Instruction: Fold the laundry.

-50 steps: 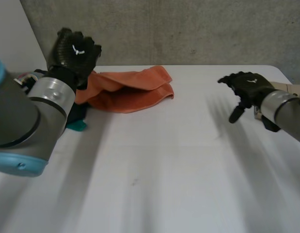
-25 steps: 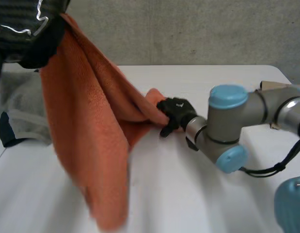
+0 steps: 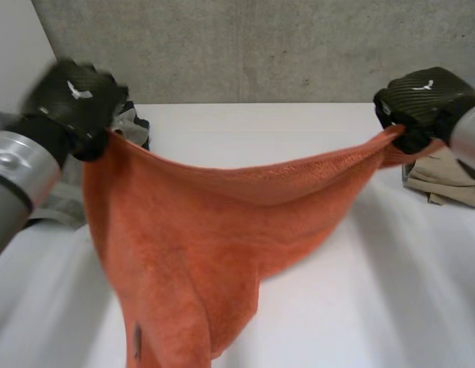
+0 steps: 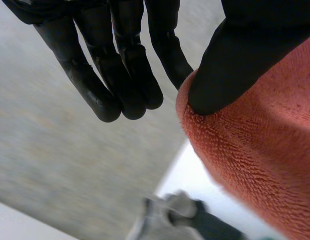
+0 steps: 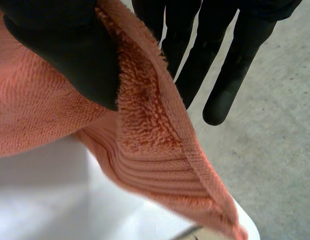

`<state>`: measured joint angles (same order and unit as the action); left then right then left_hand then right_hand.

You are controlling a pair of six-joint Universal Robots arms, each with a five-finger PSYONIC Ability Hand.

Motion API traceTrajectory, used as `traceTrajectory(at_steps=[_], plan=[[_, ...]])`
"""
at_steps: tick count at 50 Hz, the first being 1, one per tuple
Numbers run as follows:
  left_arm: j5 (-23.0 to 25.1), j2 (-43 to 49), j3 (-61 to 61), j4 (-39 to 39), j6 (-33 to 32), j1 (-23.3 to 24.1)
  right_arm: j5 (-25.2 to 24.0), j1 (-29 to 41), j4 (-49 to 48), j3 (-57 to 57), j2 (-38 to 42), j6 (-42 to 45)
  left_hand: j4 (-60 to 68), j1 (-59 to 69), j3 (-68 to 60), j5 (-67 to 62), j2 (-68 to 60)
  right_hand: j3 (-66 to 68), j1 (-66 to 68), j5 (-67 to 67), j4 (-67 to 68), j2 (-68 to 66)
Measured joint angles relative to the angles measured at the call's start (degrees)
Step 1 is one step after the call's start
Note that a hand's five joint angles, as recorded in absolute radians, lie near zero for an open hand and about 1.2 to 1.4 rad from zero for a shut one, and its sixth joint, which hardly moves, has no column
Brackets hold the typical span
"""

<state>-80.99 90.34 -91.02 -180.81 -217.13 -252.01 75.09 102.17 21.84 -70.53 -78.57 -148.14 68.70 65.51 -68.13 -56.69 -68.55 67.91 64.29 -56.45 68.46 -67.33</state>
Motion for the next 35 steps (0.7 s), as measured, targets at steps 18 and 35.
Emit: traceTrajectory(at_steps=[18, 35], plan=[[-0.8, 31.7, 39.7, 1.4, 4.3, 2.3, 0.7, 2.7, -5.3, 18.6, 19.5, 5.9, 0.0, 0.0, 0.0, 0.0, 0.0, 0.0, 0.0, 0.0, 0.0, 0.0], [-8.0, 24.1, 46.4, -10.4, 6.5, 1.8, 5.9, 1.7, -42.9, 21.5, 17.5, -7.3, 0.0, 0.0, 0.0, 0.0, 0.0, 0.0, 0.0, -0.2, 0.0, 0.0]])
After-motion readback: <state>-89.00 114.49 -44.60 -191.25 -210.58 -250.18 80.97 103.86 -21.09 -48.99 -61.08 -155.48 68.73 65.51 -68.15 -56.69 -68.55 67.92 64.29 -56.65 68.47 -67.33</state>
